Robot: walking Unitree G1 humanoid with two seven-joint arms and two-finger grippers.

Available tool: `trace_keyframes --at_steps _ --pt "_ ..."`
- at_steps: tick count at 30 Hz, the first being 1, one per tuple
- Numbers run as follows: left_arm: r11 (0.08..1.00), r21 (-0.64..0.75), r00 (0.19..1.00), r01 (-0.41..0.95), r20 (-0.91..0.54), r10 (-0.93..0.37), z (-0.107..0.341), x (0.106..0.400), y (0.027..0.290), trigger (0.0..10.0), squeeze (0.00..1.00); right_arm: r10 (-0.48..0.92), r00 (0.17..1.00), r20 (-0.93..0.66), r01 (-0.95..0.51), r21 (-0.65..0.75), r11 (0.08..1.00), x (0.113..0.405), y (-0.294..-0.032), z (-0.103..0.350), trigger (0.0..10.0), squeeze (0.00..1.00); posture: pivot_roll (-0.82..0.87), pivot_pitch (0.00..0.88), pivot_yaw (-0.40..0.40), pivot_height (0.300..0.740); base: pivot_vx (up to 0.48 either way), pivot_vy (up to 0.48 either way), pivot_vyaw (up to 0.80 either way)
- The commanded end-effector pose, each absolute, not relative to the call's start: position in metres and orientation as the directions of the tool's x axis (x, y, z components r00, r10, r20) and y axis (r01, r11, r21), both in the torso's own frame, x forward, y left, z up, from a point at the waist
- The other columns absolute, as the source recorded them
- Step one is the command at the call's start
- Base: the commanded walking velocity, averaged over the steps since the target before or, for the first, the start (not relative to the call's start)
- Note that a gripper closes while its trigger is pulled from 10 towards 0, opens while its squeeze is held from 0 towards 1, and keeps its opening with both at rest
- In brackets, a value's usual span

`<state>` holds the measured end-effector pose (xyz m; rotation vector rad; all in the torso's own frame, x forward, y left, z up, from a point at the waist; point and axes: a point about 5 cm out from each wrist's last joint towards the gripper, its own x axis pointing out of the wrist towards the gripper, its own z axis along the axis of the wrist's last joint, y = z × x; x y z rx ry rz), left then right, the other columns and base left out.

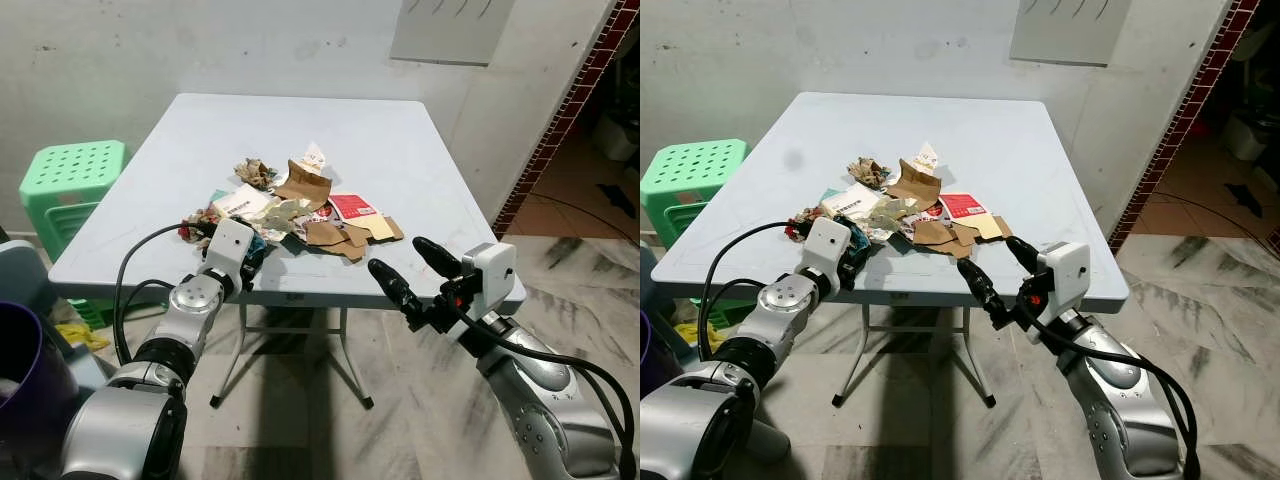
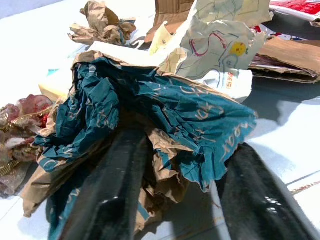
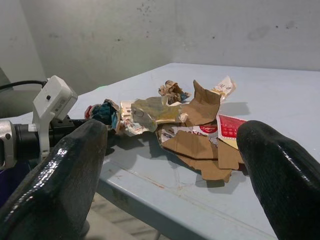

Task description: Picking trash to rubbish bin

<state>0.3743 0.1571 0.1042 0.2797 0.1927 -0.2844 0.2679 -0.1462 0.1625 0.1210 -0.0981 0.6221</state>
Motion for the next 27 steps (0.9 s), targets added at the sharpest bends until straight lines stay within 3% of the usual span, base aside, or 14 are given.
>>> trace_keyframes --at_steps 1,14,27 --pt "0.913 0.261 0.940 0.313 -0.220 -0.260 0.110 0.378 0.158 0.0 0.00 0.575 0.805 0.146 -0.589 0.068 0.806 0.267 -0.147 0.169 10.0 0.00 -0.13 0.016 -0.004 0.740 0.000 0.000 0.00" --pt "0.914 0.259 0.943 0.311 -0.205 -0.263 0.113 0.378 0.158 0.0 0.00 0.590 0.793 0.153 -0.604 0.067 0.794 0.268 -0.144 0.168 10.0 0.00 -0.11 0.000 -0.007 0.740 0.000 0.000 0.00" --pt "0.944 0.198 0.964 0.265 -0.054 -0.260 0.135 0.382 0.165 0.0 0.00 0.575 0.792 0.206 -0.599 0.075 0.798 0.277 -0.144 0.173 10.0 0.00 -0.07 0.000 -0.024 0.740 0.000 0.000 0.00"
